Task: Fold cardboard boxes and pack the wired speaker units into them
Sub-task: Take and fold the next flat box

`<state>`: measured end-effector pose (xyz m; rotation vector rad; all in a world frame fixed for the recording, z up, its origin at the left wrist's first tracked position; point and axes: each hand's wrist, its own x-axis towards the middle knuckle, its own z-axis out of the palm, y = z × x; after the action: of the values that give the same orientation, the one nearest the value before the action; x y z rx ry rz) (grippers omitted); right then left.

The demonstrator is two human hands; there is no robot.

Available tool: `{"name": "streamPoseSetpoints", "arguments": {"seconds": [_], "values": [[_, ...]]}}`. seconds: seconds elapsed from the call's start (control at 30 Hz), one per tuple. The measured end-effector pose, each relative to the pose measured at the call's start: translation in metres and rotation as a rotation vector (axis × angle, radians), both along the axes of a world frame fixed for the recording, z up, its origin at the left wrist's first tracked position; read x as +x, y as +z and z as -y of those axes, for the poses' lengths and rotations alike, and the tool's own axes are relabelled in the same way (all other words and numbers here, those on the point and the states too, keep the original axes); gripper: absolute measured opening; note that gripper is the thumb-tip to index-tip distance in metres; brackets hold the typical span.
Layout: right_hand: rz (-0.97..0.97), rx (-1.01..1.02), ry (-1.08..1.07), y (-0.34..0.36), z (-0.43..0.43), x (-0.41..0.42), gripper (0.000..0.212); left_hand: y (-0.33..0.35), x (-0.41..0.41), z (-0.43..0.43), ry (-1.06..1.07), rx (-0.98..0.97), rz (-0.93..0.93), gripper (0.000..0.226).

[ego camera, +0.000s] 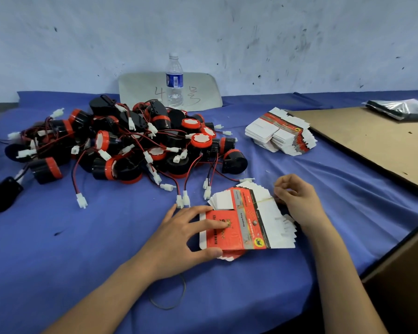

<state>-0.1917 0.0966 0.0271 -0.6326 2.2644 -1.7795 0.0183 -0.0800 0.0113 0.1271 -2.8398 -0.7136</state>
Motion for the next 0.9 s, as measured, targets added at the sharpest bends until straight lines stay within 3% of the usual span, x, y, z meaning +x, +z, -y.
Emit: {"name": "streamPoseSetpoints", "arguments": {"seconds": [0.13,0.23,0.3,0.4,0.47,0.57,0.63,0.73,0.83,0.9], "values": [[-0.194,0.196,0.141,0.028,-0.004,0.018,0.016,0.001,0.001,-0.002,0.015,0.017,-0.032,0.050],[-0.136,0.412,0.561,0.051,-0.008,0.041,0.056,0.002,0.000,-0.003,0.051,0.092,-0.122,0.049],[-0.234,0.609,0.710,0.055,-0.004,0.055,0.066,0.002,0.000,-0.004,0.092,0.142,-0.184,0.054],[-0.416,0.707,0.634,0.057,0.006,0.065,0.046,0.000,-0.001,-0.005,0.165,0.245,-0.238,0.051],[-0.451,0.607,0.556,0.059,0.006,0.064,0.034,0.001,0.000,-0.006,0.227,0.300,-0.317,0.054],[-0.534,0.416,0.406,0.065,0.004,0.063,0.027,0.001,0.002,-0.010,0.215,0.105,-0.540,0.051],[-0.630,0.381,0.339,0.067,0.006,0.064,0.023,0.001,0.001,-0.015,0.076,-0.078,-0.586,0.038],[-0.792,0.420,0.285,0.064,0.012,0.068,0.022,-0.004,-0.004,-0.017,-0.180,-0.232,-0.435,0.042],[-1.066,0.364,0.122,0.064,0.016,0.074,0.022,-0.007,-0.006,-0.016,-0.194,-0.228,-0.171,0.044],[-1.190,0.309,-0.001,0.066,0.016,0.077,0.020,-0.008,-0.006,-0.017,-0.169,-0.227,-0.141,0.041]]}}
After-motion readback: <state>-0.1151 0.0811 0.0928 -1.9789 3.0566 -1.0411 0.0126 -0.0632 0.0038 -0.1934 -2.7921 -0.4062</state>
